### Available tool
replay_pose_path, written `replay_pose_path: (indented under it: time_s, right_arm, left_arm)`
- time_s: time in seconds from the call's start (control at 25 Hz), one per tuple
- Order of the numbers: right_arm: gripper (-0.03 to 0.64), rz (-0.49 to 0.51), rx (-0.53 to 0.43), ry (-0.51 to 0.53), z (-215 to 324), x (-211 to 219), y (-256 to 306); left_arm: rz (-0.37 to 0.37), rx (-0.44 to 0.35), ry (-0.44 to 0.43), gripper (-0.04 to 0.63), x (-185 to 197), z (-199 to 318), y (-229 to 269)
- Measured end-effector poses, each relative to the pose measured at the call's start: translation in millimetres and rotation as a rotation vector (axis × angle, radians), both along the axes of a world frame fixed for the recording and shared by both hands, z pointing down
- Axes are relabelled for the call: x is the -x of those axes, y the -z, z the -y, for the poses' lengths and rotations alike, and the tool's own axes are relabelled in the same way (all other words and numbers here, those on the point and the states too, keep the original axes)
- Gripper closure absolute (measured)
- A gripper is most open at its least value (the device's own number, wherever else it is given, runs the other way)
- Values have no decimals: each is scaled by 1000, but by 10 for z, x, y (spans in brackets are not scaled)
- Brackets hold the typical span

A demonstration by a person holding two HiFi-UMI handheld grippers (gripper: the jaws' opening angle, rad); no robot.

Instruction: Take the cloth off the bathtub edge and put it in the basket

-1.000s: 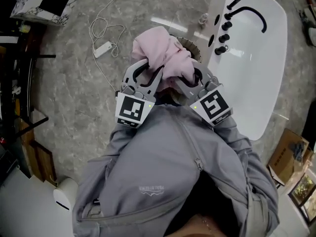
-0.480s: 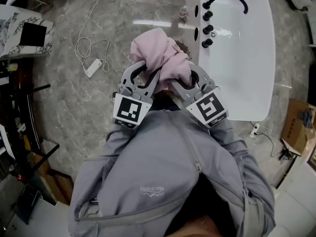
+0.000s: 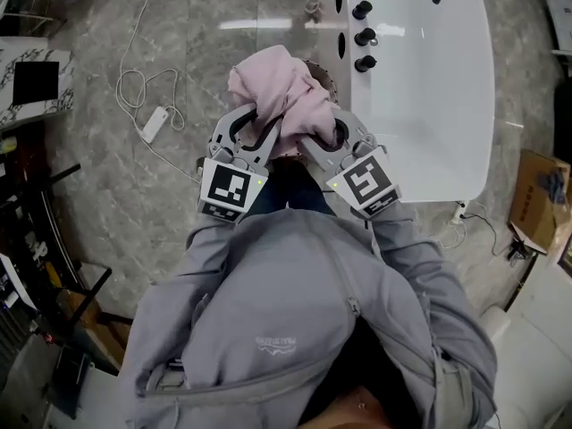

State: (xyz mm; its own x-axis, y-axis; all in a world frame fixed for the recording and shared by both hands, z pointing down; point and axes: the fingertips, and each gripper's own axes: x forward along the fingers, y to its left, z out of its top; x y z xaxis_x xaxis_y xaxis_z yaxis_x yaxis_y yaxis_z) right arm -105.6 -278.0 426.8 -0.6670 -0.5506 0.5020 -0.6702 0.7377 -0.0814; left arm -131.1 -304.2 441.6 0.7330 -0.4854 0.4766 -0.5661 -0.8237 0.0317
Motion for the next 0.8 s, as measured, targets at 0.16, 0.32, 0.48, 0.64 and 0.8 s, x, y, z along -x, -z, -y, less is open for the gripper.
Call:
replay_pose_path:
  time_s: [0.16, 0.32, 0.48, 0.64, 0.8]
  right_arm:
    - [538, -20, 44, -4, 71, -21, -361]
    - [538, -55, 79, 5, 68, -64, -744]
    - [538, -73, 119, -2, 60, -102, -1125]
    - [538, -106, 157, -4, 109, -127, -1525]
    - [538, -157, 215, -2, 112, -184, -1912]
  left_arm:
    - [34, 38, -25, 482, -20, 75, -370]
    - [93, 92, -44, 482, -8, 77, -766]
    - [131, 138, -79, 482, -25, 68, -1128]
    - [165, 168, -97, 483, -26, 129, -1500]
    - [196, 211, -110, 482, -44, 126, -1860]
